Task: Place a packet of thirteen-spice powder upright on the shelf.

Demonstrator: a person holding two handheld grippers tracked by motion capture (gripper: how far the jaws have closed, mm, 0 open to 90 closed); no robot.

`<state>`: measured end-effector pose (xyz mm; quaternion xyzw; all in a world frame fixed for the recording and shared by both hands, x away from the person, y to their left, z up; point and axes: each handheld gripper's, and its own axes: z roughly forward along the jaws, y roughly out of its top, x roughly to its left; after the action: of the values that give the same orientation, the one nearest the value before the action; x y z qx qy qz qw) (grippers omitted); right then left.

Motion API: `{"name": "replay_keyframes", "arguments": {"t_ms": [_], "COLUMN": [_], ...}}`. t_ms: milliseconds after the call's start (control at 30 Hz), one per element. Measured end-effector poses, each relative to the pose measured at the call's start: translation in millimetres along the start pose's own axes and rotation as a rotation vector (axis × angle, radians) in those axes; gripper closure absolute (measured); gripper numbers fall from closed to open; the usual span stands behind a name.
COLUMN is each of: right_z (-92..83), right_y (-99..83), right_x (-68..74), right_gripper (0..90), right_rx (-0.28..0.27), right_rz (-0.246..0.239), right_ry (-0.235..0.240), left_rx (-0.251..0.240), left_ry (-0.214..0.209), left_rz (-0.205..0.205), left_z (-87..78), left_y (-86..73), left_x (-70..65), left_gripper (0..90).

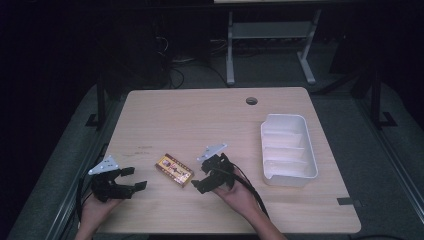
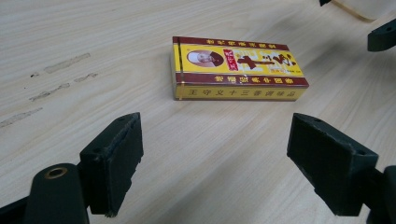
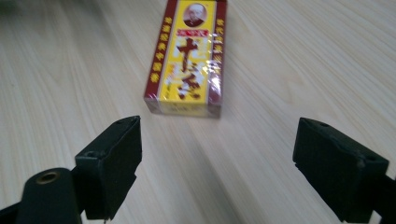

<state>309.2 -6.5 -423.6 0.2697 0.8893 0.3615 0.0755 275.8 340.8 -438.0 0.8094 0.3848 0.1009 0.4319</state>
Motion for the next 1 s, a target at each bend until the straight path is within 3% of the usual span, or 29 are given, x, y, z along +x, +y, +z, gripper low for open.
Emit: {"name": "replay_keyframes", "arguments": {"t_ms": [233,367,800,1000], "right_z": [-10.3,-7.0,29.8,54.1], "right_y": [-7.5,-1.9,33.9,42.0], "right_x": [-9.1,-5.4,11.5,14.7], "right_gripper": [14.7,14.7,14.6,14.6], "right_rx": [-0.014,-0.016,0.006,0.037], "right_rz": [0.035,0.027,-0.025,-0.024], "right_ry": [-0.007,0.0,0.039,0.052], "left_rx": [0.005,0.003,0.0,-0.001], "left_ry": [0.002,0.003,0.005,0.007], "left_rz": [0.003,0.001,0.002,0.0], "left_z": [0.9,0.7,-0.5,-1.3], "left_y": [0.4,0.3,0.0,0.0], "left_x": [-1.2,-0.8,-0.3,0.0], "left_gripper": [17.7,17.7,17.6,17.6]}}
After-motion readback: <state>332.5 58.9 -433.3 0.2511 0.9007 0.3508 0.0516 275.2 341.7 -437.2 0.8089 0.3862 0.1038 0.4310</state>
